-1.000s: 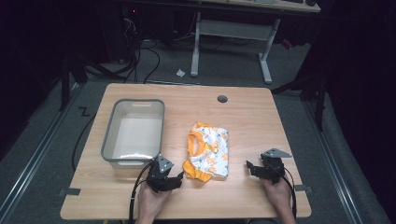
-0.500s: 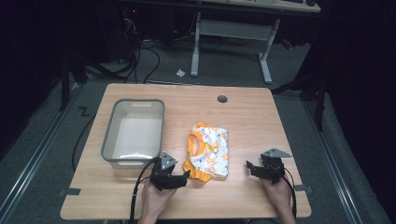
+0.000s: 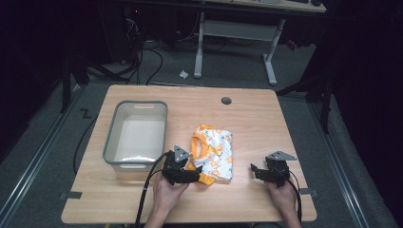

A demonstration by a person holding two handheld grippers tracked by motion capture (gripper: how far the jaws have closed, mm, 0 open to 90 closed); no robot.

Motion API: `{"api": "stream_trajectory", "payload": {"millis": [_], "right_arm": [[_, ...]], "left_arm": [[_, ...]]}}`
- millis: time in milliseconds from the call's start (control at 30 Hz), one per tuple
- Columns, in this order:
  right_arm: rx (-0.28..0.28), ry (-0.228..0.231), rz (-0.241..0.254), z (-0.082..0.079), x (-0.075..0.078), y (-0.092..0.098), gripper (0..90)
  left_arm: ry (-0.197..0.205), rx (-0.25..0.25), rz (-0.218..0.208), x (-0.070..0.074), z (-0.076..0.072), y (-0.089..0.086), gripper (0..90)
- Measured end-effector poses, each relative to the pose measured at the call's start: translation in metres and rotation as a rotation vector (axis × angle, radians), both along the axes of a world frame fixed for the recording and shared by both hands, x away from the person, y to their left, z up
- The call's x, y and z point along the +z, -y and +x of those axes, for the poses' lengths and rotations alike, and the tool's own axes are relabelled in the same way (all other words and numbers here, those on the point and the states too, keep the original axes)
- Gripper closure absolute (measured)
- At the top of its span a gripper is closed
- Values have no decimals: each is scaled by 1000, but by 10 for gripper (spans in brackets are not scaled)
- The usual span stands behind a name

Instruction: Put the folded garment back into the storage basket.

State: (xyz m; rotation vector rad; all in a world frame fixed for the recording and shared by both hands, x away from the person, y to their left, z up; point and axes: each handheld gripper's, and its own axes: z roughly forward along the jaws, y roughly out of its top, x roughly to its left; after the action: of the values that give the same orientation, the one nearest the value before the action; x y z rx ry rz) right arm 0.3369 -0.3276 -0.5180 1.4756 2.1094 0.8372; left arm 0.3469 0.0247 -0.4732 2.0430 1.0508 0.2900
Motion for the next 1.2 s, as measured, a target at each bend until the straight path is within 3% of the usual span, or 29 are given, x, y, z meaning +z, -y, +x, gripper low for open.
{"api": "stream_trajectory", "payload": {"millis": [367,600,967,1200], "right_arm": [[1,0,0,0,0,0,275],[3,1,-1,0,0,0,275],[2,1,-1,0,0,0,275],[3,1,-1,0,0,0,275]], "left_arm": [[-28,47,-16,0,28,14,188],[-40,38,37,-1,48,32,162],[-90,78,29,-19,67,37,176],[-134,100,94,-33,74,39,195]]}}
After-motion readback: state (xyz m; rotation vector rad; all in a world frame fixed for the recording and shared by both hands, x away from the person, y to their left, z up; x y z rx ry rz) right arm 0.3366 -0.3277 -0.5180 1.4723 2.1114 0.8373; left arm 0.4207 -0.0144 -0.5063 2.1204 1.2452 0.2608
